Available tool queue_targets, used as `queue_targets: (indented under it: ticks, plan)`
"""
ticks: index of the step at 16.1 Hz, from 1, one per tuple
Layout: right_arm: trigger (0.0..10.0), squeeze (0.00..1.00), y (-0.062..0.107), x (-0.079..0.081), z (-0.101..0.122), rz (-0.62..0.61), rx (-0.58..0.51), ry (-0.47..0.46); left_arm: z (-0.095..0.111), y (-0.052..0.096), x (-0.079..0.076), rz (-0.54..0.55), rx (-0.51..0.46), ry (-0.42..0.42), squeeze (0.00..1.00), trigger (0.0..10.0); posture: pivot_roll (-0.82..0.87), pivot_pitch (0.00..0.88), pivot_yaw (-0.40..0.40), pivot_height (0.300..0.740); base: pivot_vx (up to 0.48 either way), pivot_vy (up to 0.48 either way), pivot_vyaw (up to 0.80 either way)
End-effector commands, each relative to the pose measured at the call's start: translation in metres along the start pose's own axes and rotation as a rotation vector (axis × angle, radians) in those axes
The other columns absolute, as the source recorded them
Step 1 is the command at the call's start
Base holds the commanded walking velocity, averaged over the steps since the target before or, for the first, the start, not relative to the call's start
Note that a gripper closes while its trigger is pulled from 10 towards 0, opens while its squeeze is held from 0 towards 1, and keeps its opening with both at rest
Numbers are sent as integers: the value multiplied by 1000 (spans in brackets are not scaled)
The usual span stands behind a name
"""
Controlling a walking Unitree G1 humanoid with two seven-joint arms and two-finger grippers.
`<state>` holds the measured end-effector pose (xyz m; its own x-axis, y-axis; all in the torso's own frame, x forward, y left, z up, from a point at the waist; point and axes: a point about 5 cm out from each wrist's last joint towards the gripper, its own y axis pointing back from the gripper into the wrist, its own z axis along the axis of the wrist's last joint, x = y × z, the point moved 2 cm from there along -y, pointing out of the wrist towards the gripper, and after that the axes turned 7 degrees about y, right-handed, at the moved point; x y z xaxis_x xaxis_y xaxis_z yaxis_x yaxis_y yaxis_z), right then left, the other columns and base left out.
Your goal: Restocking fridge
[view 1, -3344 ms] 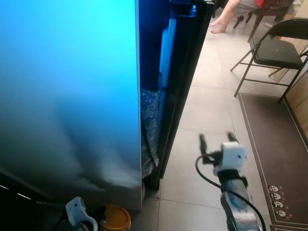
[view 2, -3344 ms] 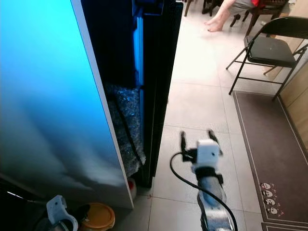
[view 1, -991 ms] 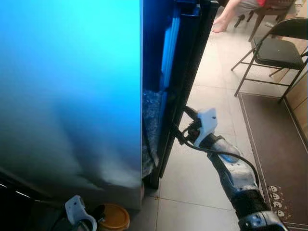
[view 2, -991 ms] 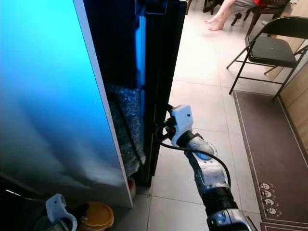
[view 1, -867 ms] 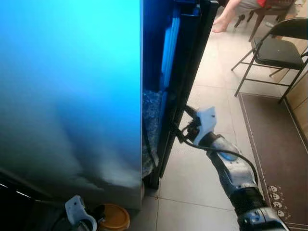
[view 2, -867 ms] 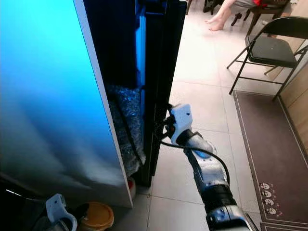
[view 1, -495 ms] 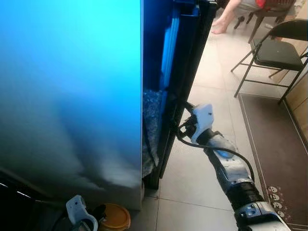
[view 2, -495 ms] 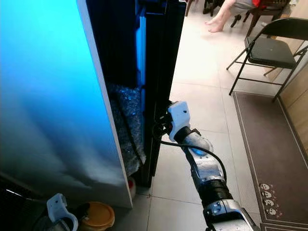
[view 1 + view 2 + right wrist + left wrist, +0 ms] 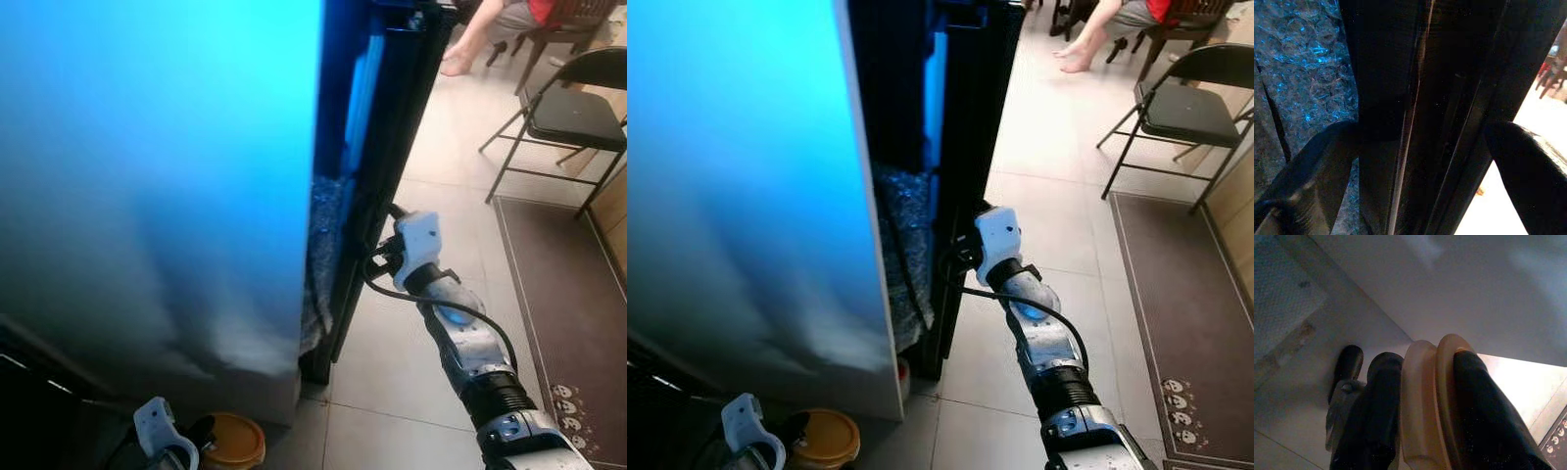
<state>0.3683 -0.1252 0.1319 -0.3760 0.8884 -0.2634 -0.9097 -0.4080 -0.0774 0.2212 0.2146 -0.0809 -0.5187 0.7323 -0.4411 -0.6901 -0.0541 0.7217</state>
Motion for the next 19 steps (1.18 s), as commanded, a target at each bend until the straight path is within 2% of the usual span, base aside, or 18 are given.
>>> queue_targets:
  ticks: [1, 7, 14, 19]
  plan:
    - [10000, 0, 9, -36, -1, -202, 5, -29, -9, 2, 6, 19, 27, -11, 0, 10000, -130, 115, -40, 740, 0, 0, 0]
    - [10000, 0, 17, -44, -10, -284, 38, 0, -11, 3, 8, 32, 33, -9, 0, 10000, -130, 122, -43, 740, 0, 0, 0]
    - [10000, 0, 37, -65, -21, -451, 72, 22, -13, 4, 10, 34, 40, -11, 0, 10000, -134, 128, -44, 740, 0, 0, 0]
    - [10000, 0, 48, -63, -36, -477, 128, 29, -12, 3, 8, 31, 36, -13, 0, 10000, -133, 130, -44, 740, 0, 0, 0]
